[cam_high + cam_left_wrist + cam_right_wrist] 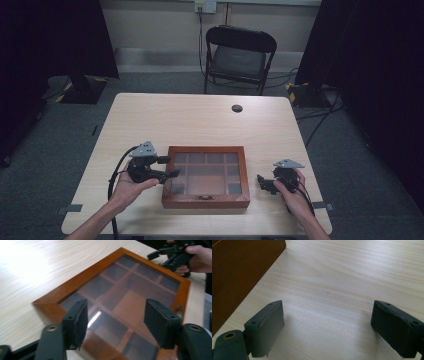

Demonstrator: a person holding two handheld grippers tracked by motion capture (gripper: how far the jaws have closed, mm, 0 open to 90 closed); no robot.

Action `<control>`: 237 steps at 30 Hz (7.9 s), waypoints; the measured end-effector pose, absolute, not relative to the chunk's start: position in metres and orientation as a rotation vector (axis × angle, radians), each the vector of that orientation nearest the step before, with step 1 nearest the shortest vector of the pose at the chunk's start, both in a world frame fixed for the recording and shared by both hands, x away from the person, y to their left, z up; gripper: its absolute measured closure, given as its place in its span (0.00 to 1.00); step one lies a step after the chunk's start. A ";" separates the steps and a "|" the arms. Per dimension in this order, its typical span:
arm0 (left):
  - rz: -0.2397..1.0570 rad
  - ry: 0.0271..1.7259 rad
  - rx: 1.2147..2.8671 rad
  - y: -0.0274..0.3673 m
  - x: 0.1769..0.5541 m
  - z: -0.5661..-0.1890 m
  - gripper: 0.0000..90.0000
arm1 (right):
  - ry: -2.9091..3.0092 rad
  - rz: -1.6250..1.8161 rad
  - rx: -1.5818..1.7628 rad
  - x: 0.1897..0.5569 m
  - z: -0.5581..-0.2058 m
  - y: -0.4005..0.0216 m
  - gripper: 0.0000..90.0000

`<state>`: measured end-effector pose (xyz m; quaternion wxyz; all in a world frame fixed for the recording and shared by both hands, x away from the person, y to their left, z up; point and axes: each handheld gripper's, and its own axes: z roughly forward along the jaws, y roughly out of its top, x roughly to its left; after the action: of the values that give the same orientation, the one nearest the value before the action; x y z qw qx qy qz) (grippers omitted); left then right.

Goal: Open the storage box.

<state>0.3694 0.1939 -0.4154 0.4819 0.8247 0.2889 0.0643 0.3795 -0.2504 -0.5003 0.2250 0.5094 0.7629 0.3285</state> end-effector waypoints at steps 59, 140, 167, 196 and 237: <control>-0.067 0.391 2.199 0.103 0.343 -0.441 0.91 | 2.106 0.908 1.402 0.380 -0.500 -0.250 0.12; -0.143 0.436 2.164 0.117 0.369 -0.367 0.90 | 2.110 0.905 1.399 0.380 -0.500 -0.251 0.11; -0.064 0.443 2.174 0.115 0.386 -0.332 0.90 | 2.113 0.907 1.395 0.381 -0.500 -0.251 0.11; -0.053 0.454 2.145 0.115 0.395 -0.323 0.90 | 2.116 0.905 1.393 0.381 -0.500 -0.251 0.10; -0.024 0.481 2.128 0.115 0.401 -0.316 0.91 | 2.118 0.904 1.392 0.381 -0.500 -0.251 0.10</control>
<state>0.4015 0.1155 -0.3162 0.4617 0.8651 0.1956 -0.0096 0.3814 -0.2514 -0.5004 0.2236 0.5041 0.7671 0.3276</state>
